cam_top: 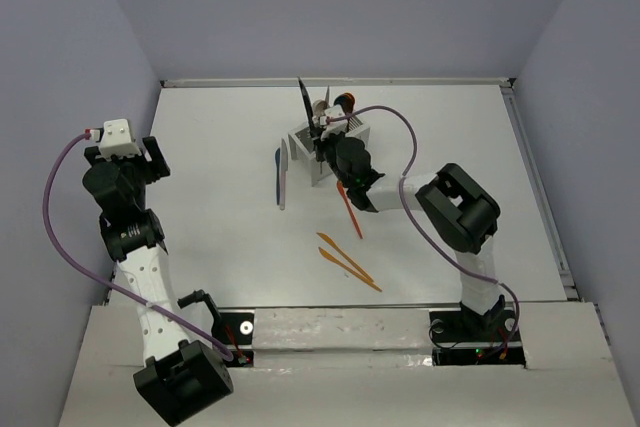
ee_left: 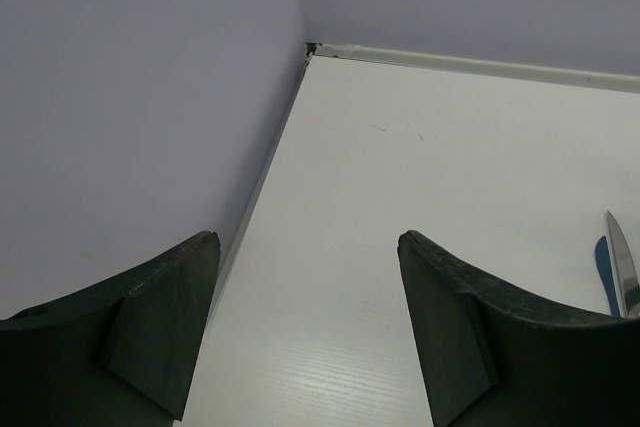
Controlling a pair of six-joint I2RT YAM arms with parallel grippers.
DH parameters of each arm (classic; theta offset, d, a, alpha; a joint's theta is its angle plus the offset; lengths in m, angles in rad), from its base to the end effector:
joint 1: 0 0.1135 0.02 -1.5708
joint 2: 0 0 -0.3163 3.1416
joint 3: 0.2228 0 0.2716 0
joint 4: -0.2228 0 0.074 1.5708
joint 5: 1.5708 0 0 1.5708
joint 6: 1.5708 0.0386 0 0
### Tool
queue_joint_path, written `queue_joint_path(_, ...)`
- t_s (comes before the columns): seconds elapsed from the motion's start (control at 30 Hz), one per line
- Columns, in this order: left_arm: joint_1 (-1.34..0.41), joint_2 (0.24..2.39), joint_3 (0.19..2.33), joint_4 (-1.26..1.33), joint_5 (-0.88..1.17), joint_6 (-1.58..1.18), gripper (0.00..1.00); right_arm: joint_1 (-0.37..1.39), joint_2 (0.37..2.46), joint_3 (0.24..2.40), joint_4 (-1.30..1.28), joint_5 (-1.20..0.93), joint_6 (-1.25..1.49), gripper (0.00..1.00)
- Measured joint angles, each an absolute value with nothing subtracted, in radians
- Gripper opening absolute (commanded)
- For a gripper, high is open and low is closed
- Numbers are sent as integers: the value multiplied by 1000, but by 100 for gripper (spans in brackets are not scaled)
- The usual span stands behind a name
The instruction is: Sort the eating utensils into containers
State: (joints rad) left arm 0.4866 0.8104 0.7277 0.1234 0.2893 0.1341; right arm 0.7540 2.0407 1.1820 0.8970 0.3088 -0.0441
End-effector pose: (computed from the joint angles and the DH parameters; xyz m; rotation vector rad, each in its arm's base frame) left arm 0.1659 0.0753 0.3851 -0.0395 1.5375 0.2728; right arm 0.3670 0.3285 0.2385 -0.3649 1.4996 0.3278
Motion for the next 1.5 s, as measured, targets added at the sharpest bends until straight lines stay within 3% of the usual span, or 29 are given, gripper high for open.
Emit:
queue_joint_path(0.13, 487, 810, 728, 123, 290, 134, 83, 754, 2056, 1182, 921, 301, -41, 36)
queue_joint_path(0.23, 487, 810, 728, 124, 290, 134, 83, 754, 2056, 1175, 934, 288, -38, 45)
queue_joint_path(0.37, 487, 810, 728, 124, 292, 134, 83, 754, 2043, 1148, 952, 278, -46, 56)
queue_joint_path(0.6, 487, 810, 728, 124, 295, 134, 84, 771, 1894, 1044, 907, 288, -104, 59)
queue_joint_path(0.73, 487, 810, 728, 124, 299, 134, 84, 803, 1680, 1058, 595, 278, -64, 61)
queue_joint_path(0.8, 487, 810, 728, 125, 304, 134, 84, 813, 1603, 1169, 359, 241, -13, 63)
queue_joint_path(0.9, 487, 810, 725, 130, 311, 134, 84, 813, 1555, 1311, 62, 195, 72, 77)
queue_joint_path(0.93, 487, 810, 723, 132, 313, 134, 84, 813, 1542, 1314, 6, 190, 97, 84)
queue_joint_path(1.03, 487, 810, 715, 134, 319, 134, 85, 813, 1527, 1275, -199, 194, 175, 92)
queue_joint_path(1.13, 487, 811, 713, 132, 326, 134, 85, 813, 1578, 1236, -332, 210, 215, 90)
queue_joint_path(1.3, 487, 810, 713, 130, 326, 135, 85, 813, 1729, 1234, -477, 236, 258, 70)
queue_joint_path(1.5, 487, 810, 713, 130, 327, 139, 86, 802, 1834, 1253, -503, 236, 259, 59)
